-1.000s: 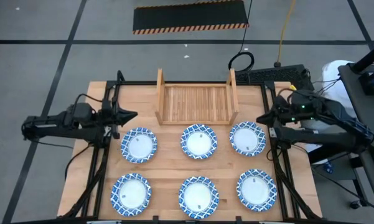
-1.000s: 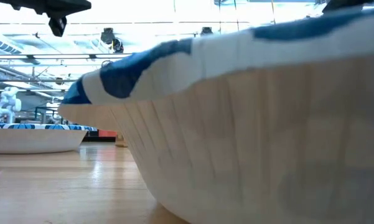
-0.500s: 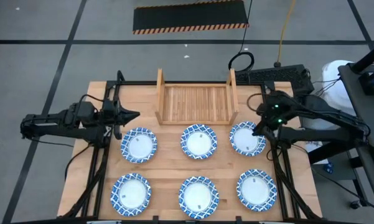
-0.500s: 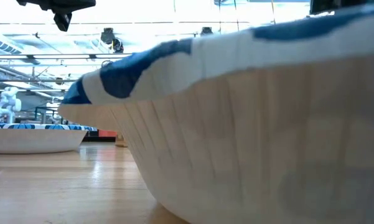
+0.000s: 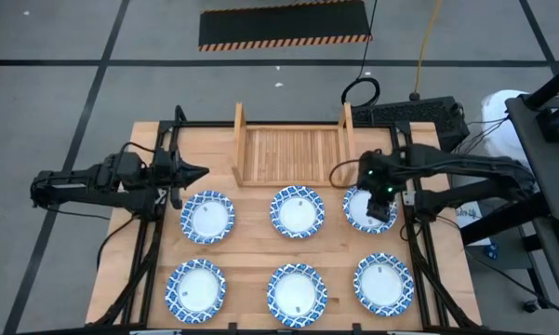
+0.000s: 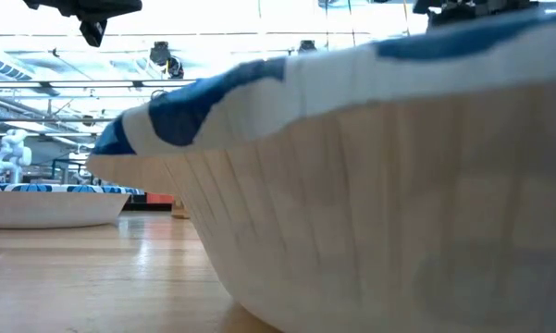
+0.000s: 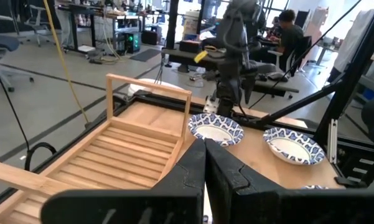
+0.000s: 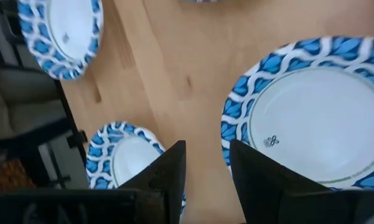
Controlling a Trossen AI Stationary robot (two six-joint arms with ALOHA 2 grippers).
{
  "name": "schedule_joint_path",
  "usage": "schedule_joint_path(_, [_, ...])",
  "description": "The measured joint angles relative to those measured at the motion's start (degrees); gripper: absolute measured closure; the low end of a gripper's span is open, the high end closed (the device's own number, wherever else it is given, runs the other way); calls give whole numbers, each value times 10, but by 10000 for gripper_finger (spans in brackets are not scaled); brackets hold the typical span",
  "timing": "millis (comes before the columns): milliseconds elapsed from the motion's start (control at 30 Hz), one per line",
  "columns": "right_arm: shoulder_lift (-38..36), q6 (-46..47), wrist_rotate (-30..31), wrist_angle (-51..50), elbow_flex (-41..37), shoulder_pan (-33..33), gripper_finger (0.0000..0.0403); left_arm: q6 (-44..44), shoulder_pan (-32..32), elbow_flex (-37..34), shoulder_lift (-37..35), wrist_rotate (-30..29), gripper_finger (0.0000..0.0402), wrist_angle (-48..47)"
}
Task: Place and stack bowls onto a shelf
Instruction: Put the blue patterned bowl on the shelf
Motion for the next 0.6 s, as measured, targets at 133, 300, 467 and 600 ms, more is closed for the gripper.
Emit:
schedule_joint_path(133, [35,16,0,6,0,32,287,3,0,0,0,0,396,0])
schedule_joint_path(300, [70,31,5,34,0,78,287,3,0,0,0,0,396,0])
schedule_joint_path(467, [100,46,68,41,0,114,287,7,0,0,0,0,396,0])
schedule_joint_path(600, [123,73,97,42,0,133,287,12,0,0,0,0,396,0])
